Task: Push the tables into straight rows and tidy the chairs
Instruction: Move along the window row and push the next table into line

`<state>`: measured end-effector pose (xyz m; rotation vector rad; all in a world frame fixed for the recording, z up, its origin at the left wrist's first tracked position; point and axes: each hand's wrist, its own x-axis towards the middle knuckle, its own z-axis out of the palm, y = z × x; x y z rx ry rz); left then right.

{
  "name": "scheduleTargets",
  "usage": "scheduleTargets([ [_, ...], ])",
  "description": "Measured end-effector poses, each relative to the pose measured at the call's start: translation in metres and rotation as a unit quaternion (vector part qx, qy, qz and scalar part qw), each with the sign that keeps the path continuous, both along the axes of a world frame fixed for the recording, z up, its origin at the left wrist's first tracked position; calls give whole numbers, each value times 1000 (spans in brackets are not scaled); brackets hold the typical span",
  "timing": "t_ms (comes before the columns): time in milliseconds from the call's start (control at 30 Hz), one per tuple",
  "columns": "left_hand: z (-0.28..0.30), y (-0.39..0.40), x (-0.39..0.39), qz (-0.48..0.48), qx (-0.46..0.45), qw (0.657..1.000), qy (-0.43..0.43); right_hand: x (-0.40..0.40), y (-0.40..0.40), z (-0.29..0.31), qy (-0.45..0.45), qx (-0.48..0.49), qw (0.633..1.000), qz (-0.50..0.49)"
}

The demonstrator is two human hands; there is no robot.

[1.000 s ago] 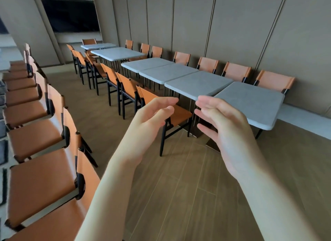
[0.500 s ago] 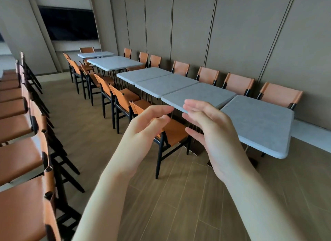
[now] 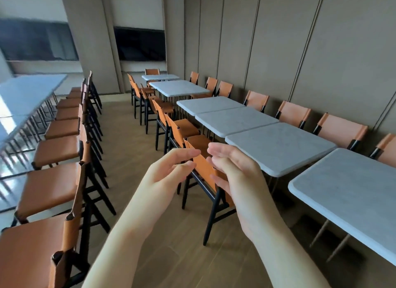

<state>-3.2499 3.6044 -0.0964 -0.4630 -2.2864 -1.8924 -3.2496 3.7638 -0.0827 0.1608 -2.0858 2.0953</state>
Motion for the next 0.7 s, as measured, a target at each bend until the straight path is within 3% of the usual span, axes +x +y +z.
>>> scheduleTargets([
  [300, 27, 13, -75, 99, 8, 995, 22, -115, 2, 31, 21, -42, 993, 107],
  [700, 19, 6, -160, 185, 3, 983, 21, -225, -16, 25, 12, -53, 981, 188],
])
